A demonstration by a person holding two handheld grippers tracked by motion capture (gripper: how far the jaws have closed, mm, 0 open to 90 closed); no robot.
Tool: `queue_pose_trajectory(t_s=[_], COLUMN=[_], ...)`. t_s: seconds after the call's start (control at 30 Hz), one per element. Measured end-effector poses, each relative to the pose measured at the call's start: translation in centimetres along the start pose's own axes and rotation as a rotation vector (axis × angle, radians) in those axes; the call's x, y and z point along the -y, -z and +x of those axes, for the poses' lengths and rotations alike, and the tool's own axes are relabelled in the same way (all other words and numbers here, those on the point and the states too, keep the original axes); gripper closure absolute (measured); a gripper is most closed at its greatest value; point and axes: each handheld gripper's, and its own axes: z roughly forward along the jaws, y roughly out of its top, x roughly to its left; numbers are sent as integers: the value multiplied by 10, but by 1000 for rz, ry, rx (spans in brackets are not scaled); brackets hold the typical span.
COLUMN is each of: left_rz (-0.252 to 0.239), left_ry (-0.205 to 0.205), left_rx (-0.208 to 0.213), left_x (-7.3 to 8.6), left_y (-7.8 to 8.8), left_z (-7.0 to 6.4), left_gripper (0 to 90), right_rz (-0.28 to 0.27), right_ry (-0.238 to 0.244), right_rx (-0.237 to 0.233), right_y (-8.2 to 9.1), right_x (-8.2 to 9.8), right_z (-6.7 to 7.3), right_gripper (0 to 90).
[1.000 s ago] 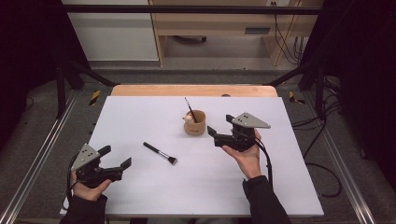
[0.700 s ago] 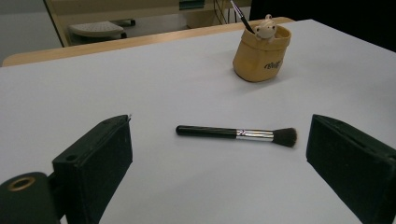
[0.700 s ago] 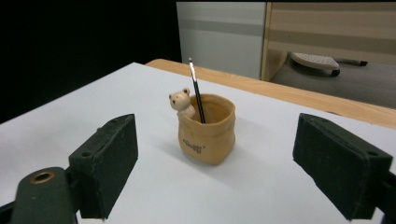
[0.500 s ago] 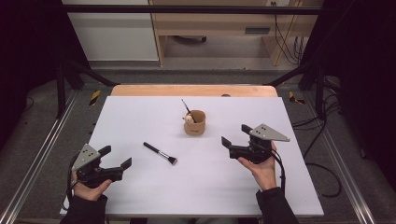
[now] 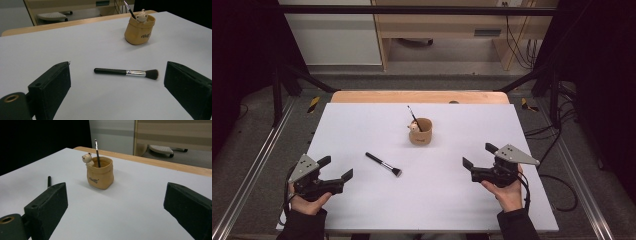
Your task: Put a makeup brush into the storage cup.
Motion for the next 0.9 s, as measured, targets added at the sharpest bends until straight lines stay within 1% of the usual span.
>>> queue_pose_trajectory(t_s=[0.03, 0.17, 0.33, 0.5, 0.67, 0.87, 0.9], left_rz=[0, -2, -2, -4, -5, -4, -4], left_ry=[-1, -1, -1, 1, 5, 2, 3], left_rx=[-1, 0, 0, 1, 0, -1, 0], left_x=[0, 0, 0, 0, 1, 1, 1], left_y=[0, 0, 0, 1, 1, 0, 0], left_z=[0, 0, 0, 1, 2, 2, 2], left_gripper=[63, 63, 63, 63, 63, 63, 63], right_rz=[0, -1, 8, 10, 1, 0, -2], right_ry=[-1, -5, -13, -17, -25, -26, -33], right_rx=[7, 13, 39, 44, 55, 59, 61], right_y=[4, 8, 16, 21, 31, 38, 40], right_x=[2, 7, 17, 21, 26, 30, 32], right_z=[-2, -5, -12, -15, -20, -23, -24], right_gripper=[58, 58, 56, 54, 56, 57, 58])
